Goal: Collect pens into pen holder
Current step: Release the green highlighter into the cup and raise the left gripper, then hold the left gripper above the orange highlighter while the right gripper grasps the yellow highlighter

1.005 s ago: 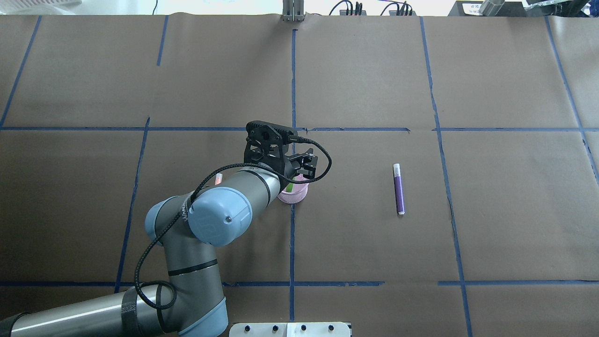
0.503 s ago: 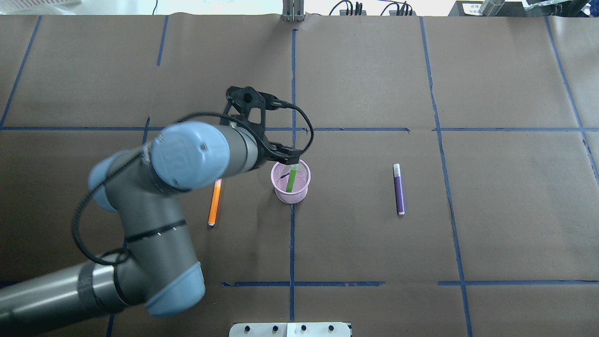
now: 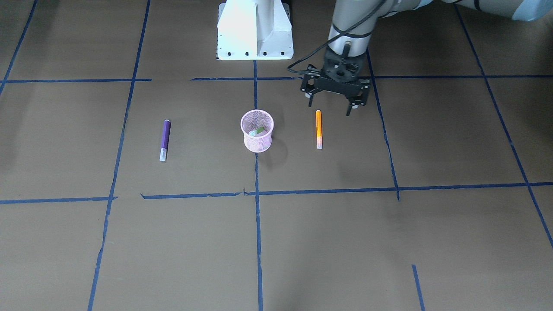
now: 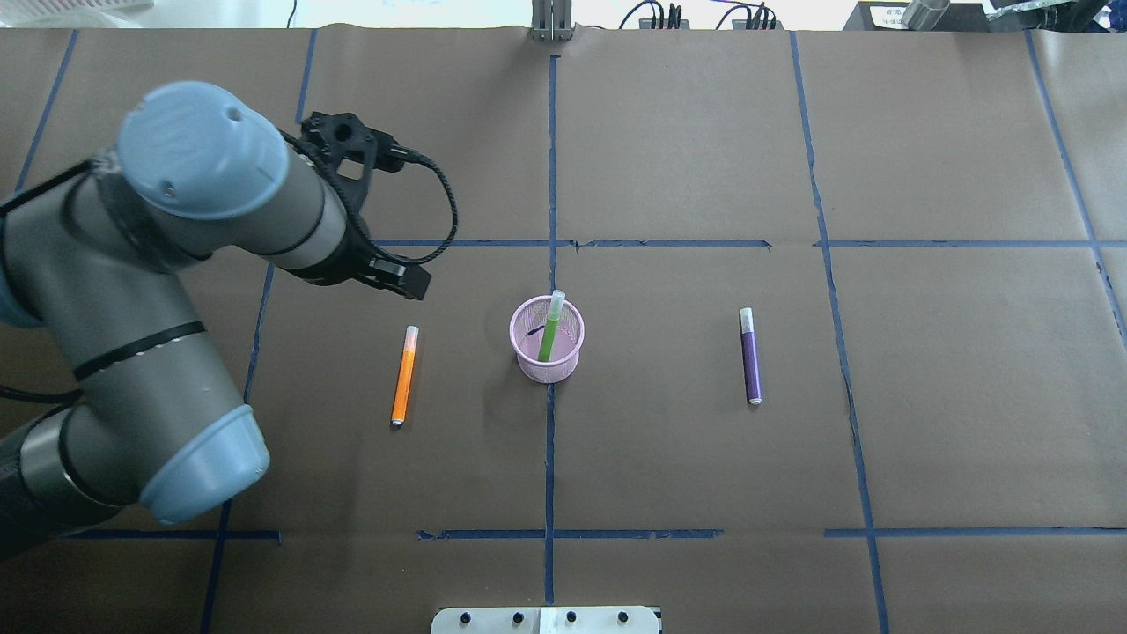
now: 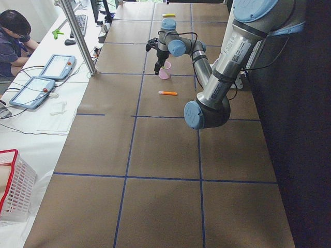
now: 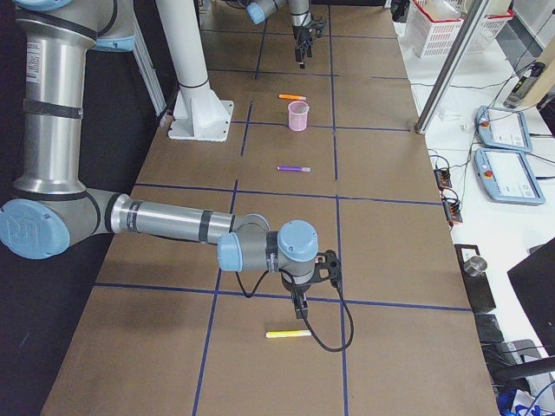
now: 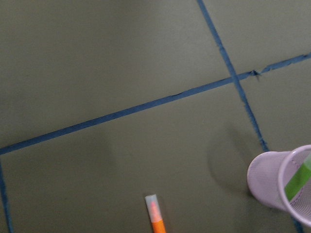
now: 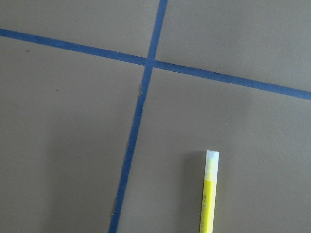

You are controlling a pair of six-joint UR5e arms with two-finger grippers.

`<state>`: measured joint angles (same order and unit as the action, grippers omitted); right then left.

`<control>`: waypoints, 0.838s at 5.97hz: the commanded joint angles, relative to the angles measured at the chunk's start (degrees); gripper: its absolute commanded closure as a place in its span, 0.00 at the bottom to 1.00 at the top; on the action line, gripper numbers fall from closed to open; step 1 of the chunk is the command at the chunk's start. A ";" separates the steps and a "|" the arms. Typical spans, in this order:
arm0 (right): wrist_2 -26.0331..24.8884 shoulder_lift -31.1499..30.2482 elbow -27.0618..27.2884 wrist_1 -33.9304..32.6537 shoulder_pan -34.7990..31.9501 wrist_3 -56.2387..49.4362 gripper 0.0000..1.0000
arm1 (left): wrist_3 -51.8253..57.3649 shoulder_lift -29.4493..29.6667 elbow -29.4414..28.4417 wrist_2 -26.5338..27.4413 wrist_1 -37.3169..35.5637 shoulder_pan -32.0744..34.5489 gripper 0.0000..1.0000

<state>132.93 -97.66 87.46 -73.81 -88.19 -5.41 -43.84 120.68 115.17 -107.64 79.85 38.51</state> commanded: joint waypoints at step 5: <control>-2.06 7.84 -22.50 12.72 6.89 2.51 0.20 | 2.00 -1.33 2.16 -1.43 -0.84 1.30 0.00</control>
<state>130.89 -90.47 66.46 -61.54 -81.89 -2.91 -41.64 119.36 117.03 -109.07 79.02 39.81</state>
